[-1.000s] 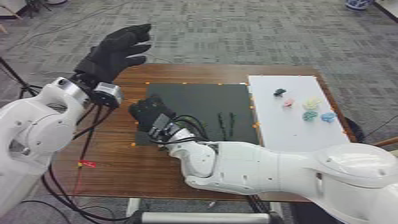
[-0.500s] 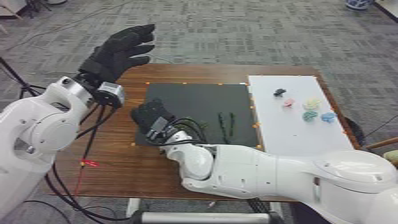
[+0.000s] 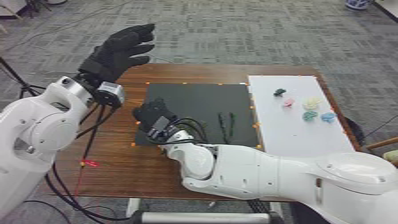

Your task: Arrange flowers

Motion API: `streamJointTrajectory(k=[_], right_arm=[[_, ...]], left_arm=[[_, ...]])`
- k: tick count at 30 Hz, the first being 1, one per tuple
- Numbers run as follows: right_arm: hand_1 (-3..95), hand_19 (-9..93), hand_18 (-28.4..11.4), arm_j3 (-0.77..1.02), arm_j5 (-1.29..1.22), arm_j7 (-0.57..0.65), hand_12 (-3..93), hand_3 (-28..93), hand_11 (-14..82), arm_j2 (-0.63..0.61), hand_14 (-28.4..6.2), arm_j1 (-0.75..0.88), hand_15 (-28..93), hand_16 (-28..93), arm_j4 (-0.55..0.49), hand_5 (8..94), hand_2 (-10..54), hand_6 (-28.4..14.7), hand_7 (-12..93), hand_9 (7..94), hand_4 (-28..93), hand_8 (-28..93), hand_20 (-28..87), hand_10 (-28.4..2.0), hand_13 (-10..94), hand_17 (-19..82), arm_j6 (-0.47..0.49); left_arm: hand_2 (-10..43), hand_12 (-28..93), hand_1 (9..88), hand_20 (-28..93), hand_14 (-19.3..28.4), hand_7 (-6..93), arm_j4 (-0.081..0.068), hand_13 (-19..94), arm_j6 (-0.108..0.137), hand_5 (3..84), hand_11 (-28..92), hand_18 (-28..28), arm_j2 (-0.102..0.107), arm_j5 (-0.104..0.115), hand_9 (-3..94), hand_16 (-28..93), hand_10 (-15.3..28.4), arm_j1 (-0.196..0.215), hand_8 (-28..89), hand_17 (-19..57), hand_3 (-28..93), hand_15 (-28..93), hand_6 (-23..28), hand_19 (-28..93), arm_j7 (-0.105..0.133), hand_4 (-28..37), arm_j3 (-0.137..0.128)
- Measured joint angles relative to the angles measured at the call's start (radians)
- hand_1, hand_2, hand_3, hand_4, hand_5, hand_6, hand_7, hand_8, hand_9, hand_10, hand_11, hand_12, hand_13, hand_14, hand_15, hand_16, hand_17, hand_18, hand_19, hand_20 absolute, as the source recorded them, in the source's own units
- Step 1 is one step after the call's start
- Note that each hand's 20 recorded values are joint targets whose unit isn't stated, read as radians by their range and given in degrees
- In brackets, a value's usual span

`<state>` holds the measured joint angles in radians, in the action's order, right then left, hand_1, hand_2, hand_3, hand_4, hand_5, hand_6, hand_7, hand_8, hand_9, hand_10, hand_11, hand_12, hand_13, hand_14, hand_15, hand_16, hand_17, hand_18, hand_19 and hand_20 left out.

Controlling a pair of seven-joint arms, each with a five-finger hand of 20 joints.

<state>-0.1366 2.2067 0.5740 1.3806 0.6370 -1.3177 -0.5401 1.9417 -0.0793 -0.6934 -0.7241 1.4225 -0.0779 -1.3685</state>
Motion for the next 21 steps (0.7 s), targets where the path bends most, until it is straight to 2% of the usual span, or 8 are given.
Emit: streamJointTrajectory(k=[4,11,15,21], right_arm=[[63.5,88,-19.8,0.008,0.001,-0.001,36.5,43,14.5,-0.005,-4.9,0.003,81,33,-0.007,60.9,-9.5,3.7,35,71.9,-28,-7,61,-3.6,65,34,0.022],[59.8,87,-19.9,0.013,0.0,-0.016,30.7,47,21.1,-0.016,-5.5,0.005,81,33,-0.021,60.0,-9.5,3.8,33,67.9,-28,-7,61,-5.1,64,33,0.049],[54.2,87,-20.0,0.02,-0.001,-0.028,23.7,57,27.6,-0.023,-5.9,0.007,82,33,-0.029,59.3,-9.5,3.7,32,63.7,-28,-16,61,-6.8,62,32,0.064],[50.7,87,-20.5,0.025,-0.006,-0.037,25.7,58,34.7,-0.029,-7.1,0.01,83,34,-0.037,56.6,-9.5,2.7,33,60.1,-28,-17,62,-8.3,61,32,0.076]], left_arm=[[-2.7,19,23.5,11,11.7,19.8,0.0,4,0.0,19.4,18,18.2,0.0,0.0,13.9,-5,8.7,0.003,-10,-13.3,67,40,1.4,37,0.0,-28.3,-0.004],[-2.7,19,23.4,11,11.6,20.0,0.003,4,0.001,19.4,18,18.3,0.0,0.0,13.9,-5,8.7,0.021,-10,-13.3,67,40,1.4,37,0.001,-28.3,-0.026],[-2.7,19,23.5,11,11.7,19.9,0.004,4,0.001,19.4,18,18.2,0.0,0.0,13.9,-5,8.7,0.028,-10,-13.3,67,40,1.4,37,0.002,-28.3,-0.031],[-2.7,19,23.5,11,11.7,20.0,0.007,4,0.002,19.4,18,18.2,0.0,0.0,13.9,-5,8.7,0.035,-10,-13.2,67,40,1.4,37,0.002,-28.3,-0.036]])
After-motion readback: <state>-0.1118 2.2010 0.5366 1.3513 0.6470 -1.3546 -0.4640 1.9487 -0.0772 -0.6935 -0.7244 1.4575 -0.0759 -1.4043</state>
